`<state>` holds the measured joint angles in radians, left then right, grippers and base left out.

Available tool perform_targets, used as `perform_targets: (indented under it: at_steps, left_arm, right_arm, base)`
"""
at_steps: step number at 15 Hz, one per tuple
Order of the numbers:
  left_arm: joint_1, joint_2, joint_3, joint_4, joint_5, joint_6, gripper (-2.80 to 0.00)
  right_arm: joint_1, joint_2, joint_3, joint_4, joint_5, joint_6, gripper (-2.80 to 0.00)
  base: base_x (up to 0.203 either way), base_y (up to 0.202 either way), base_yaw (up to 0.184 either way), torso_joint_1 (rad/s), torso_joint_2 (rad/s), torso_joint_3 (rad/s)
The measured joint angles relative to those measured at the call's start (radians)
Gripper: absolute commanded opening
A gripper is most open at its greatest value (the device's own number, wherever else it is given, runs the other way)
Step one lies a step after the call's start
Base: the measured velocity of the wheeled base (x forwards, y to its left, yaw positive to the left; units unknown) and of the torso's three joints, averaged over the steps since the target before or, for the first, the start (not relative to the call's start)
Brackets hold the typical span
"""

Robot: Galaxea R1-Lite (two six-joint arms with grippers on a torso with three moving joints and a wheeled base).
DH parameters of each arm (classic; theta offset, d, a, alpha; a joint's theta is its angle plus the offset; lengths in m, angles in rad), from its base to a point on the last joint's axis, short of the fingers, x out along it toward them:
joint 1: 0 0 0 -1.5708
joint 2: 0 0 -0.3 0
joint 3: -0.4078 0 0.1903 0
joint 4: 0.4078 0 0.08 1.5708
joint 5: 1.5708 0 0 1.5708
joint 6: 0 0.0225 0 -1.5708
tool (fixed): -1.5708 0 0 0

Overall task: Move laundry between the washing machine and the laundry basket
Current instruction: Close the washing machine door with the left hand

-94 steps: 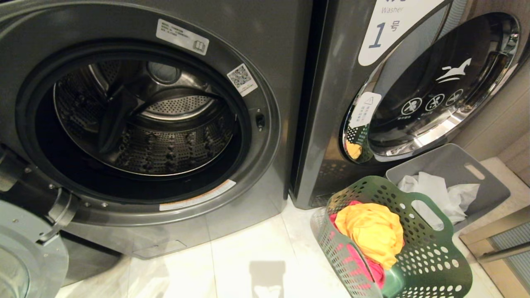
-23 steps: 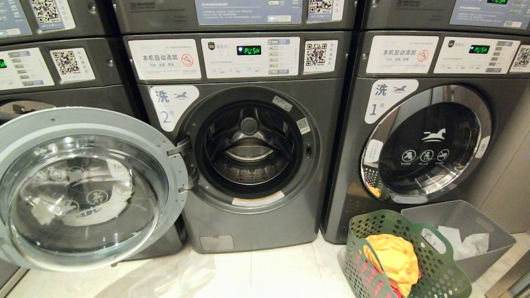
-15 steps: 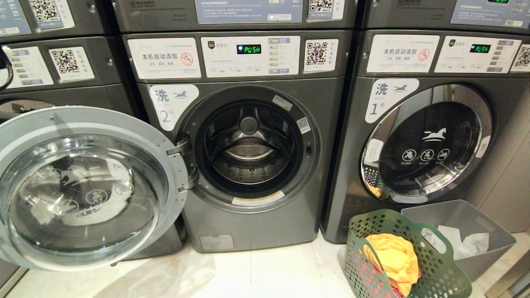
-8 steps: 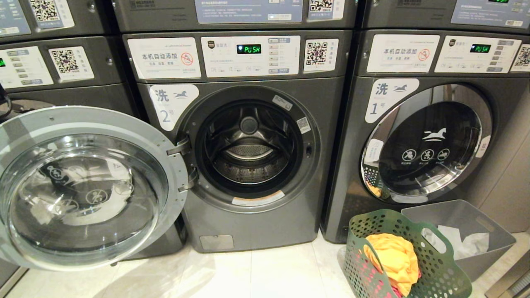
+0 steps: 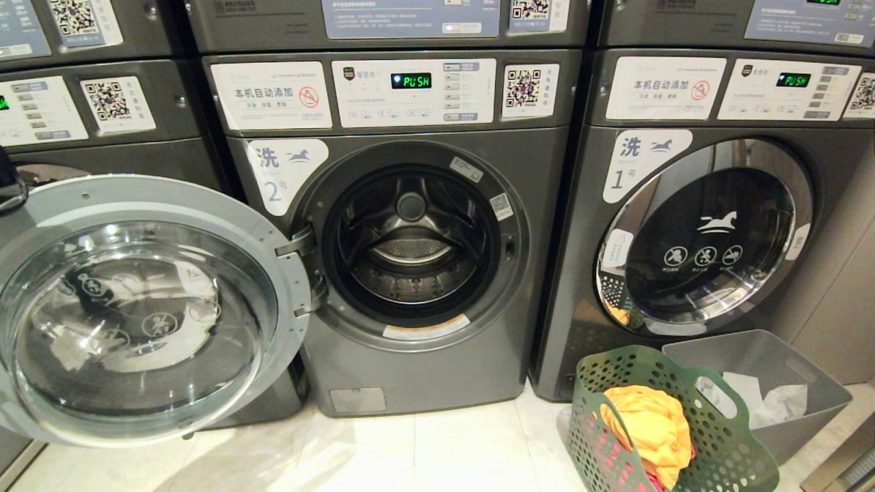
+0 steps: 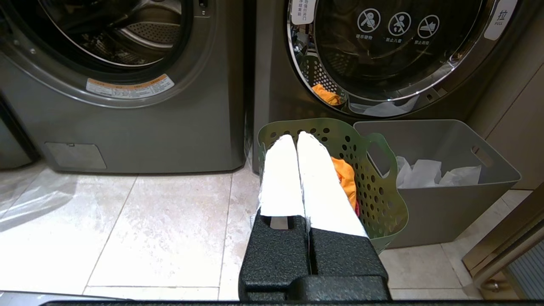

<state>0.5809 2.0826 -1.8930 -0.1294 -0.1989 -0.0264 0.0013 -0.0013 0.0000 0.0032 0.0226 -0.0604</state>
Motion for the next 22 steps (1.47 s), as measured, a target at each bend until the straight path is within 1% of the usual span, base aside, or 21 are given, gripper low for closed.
perform_targets:
  at_steps: [2,6,8,9,13,15,18,22]
  left_arm:
    - [0.005,0.029,0.000,-0.066,0.003,0.000,-2.80]
    - [0.004,0.062,0.003,-0.064,0.001,-0.001,-2.80]
    - [0.002,0.071,0.004,-0.044,0.000,-0.003,-2.80]
    - [0.002,0.071,0.004,-0.016,-0.003,-0.003,-2.80]
    - [-0.011,0.041,0.003,0.174,-0.009,-0.003,-2.80]
    - [-0.015,0.019,0.003,0.252,-0.016,-0.003,-2.80]
    - [-0.023,-0.026,0.005,0.367,-0.057,-0.002,-2.80]
    - [-0.057,-0.137,0.007,0.583,-0.147,-0.002,-2.80]
  right_arm:
    - [0.000,0.000,0.000,0.000,-0.001,0.000,-2.80]
    - [0.000,0.000,0.000,-0.001,-0.004,-0.002,-2.80]
    - [0.000,0.000,0.000,-0.001,-0.016,-0.002,-2.80]
    - [0.000,0.000,0.000,-0.001,-0.017,-0.002,-2.80]
    - [0.000,0.000,0.000,-0.001,-0.017,-0.002,-2.80]
    - [0.000,0.000,0.000,-0.001,-0.017,-0.002,-2.80]
    - [0.000,0.000,0.000,-0.001,-0.017,-0.003,-2.80]
    - [0.000,0.000,0.000,-0.001,-0.017,-0.003,-2.80]
  base:
    - [0.000,0.000,0.000,0.000,0.00,0.000]
    - [0.000,0.000,0.000,0.000,0.00,0.000]
    - [0.000,0.000,0.000,0.000,0.00,0.000]
    - [0.000,0.000,0.000,0.000,0.00,0.000]
    - [0.000,0.000,0.000,0.000,0.00,0.000]
    - [0.000,0.000,0.000,0.000,0.00,0.000]
    - [0.000,0.000,0.000,0.000,0.00,0.000]
    - [0.000,0.000,0.000,0.000,0.00,0.000]
